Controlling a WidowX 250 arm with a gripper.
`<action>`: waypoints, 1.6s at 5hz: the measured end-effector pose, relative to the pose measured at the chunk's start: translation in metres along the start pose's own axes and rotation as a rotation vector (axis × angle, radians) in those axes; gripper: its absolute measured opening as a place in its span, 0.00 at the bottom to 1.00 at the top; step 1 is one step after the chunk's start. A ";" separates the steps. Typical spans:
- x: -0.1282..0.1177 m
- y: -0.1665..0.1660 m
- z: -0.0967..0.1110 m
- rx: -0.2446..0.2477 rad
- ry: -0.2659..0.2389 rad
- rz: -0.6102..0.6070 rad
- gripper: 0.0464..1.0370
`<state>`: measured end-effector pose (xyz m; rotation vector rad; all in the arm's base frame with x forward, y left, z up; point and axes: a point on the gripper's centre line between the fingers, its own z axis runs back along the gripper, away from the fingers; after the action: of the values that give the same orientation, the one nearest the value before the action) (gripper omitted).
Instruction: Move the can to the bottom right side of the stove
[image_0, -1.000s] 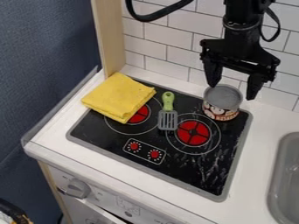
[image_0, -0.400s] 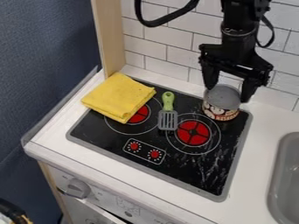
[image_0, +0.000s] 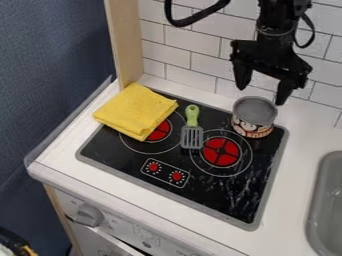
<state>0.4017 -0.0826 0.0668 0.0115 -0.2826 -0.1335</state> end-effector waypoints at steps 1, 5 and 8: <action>0.006 0.029 -0.005 -0.014 -0.031 0.151 0.96; 0.016 0.051 -0.033 -0.008 -0.068 0.395 0.96; 0.016 0.068 -0.063 0.004 -0.005 0.552 0.96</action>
<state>0.4434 -0.0175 0.0129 -0.0626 -0.2823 0.4150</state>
